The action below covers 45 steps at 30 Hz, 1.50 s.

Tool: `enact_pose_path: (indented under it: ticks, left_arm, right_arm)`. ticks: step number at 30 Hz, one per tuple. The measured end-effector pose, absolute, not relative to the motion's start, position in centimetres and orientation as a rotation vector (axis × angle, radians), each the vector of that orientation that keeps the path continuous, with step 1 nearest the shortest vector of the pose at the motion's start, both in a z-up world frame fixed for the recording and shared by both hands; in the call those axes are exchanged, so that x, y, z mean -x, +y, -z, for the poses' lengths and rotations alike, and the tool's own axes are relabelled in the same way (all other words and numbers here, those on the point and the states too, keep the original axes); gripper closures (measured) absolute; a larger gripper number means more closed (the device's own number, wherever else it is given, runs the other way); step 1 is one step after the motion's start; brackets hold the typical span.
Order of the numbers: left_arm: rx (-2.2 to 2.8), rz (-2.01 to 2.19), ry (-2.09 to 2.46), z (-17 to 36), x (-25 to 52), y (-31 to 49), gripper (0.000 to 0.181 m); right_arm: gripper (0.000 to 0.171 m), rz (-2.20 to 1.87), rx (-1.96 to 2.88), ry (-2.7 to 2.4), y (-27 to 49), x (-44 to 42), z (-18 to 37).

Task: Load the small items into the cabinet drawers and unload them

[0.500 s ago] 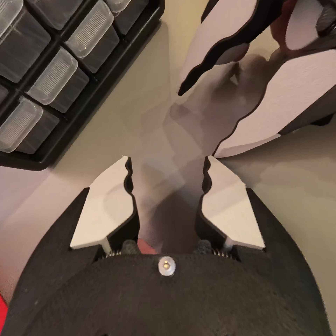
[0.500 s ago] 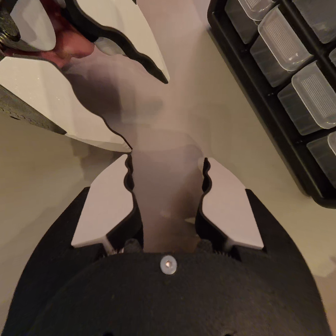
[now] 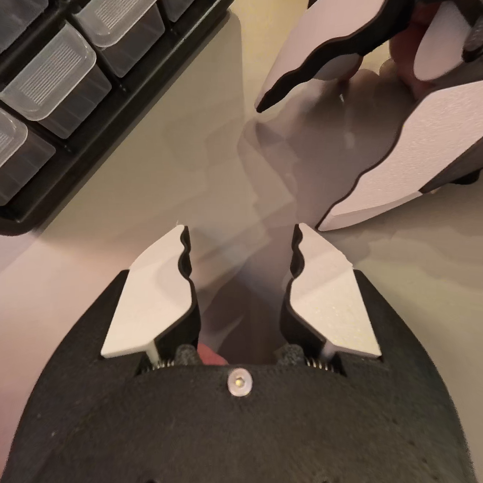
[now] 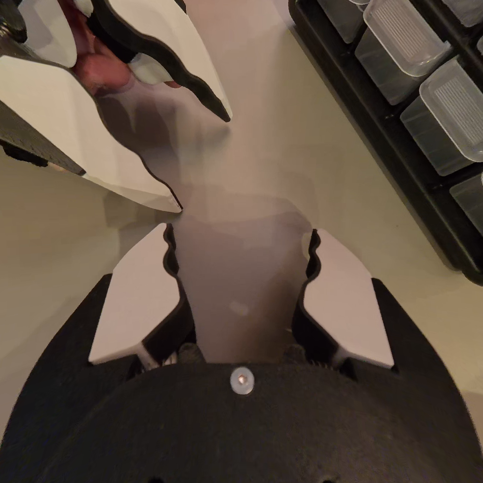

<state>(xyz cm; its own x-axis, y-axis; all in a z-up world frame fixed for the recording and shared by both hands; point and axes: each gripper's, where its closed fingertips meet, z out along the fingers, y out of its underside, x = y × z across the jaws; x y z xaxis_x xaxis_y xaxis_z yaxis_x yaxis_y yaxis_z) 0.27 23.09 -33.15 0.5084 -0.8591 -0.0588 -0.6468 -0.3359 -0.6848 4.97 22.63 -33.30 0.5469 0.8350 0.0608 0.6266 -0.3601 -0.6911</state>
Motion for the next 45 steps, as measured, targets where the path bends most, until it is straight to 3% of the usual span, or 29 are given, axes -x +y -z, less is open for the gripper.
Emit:
enact_pose_path:
  ticks: [15,27,38,41,45]
  left_arm:
    - [2.028,0.281,1.201,32.4,0.1,24.8,0.117]
    - [1.509,-0.337,0.901,17.9,4.7,33.4,0.124]
    - [1.280,-0.730,1.080,17.8,4.6,36.3,0.139]
    - [1.279,-0.750,1.097,18.0,4.8,36.6,0.141]
    - [1.272,-0.772,1.104,18.1,5.0,37.1,0.146]
  right_arm:
    - [0.080,-0.409,2.101,-1.190,22.3,-5.3,33.3]
    - [0.083,-0.419,2.106,-1.191,22.2,-5.3,33.3]
    - [0.087,-0.377,2.089,-1.209,22.4,-5.4,33.1]
    - [0.096,-0.201,1.976,-1.277,23.2,-6.3,31.0]
    - [0.112,-0.196,1.795,-1.116,25.0,-6.8,22.5]
